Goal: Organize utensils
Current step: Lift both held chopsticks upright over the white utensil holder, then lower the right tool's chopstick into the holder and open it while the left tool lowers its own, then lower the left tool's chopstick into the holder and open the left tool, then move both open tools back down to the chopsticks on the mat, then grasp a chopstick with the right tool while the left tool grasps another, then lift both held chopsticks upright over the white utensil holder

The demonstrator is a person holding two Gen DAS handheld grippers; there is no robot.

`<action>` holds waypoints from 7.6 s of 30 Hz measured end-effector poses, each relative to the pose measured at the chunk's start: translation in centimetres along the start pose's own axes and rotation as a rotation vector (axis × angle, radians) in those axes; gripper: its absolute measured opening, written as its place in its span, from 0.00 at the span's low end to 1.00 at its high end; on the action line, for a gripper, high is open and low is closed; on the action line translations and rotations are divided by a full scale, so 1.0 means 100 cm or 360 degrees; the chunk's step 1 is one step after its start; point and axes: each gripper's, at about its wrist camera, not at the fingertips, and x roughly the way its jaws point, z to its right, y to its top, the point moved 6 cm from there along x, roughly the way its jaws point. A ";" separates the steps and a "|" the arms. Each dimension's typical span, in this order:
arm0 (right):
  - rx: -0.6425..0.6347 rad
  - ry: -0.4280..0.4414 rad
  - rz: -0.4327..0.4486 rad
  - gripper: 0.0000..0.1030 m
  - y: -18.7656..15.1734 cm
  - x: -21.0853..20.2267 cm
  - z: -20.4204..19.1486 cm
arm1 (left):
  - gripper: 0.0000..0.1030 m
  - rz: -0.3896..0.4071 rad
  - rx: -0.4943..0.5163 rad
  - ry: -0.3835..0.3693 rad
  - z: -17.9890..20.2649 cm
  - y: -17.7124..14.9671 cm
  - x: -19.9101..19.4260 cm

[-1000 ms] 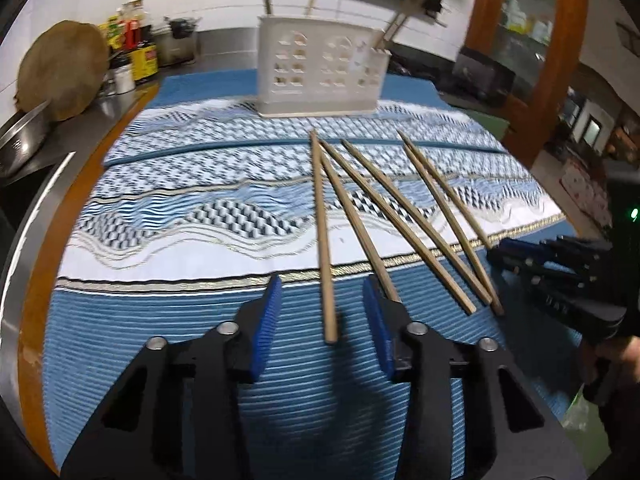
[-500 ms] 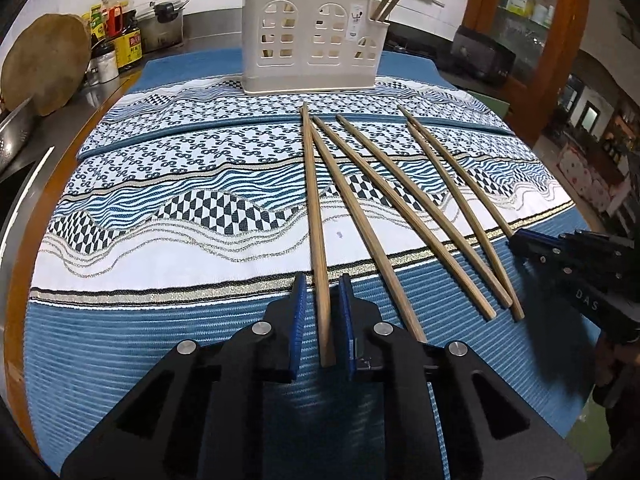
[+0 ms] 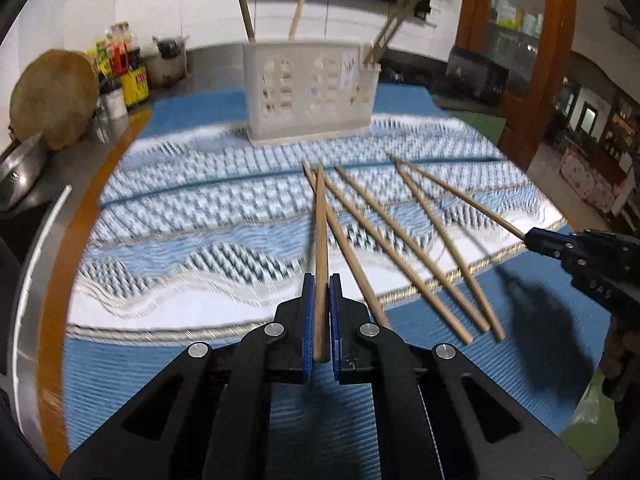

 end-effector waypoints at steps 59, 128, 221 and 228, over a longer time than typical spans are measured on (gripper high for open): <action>-0.0123 -0.0021 0.0295 0.07 0.362 0.070 0.007 | 0.05 0.0344 0.0109 -0.0138 -0.028 0.192 -0.033; 0.0173 0.0175 -0.0154 0.28 -0.041 0.031 -0.037 | 0.89 0.0399 -0.0150 0.0242 -0.052 0.087 -0.068; 0.0112 0.0104 0.0134 0.06 0.015 -0.029 -0.006 | 0.05 0.0128 -0.0114 -0.0064 0.009 0.026 -0.013; 0.0086 0.0159 0.0203 0.06 0.067 -0.040 0.003 | 0.05 0.0216 -0.0097 -0.0074 0.001 0.045 -0.025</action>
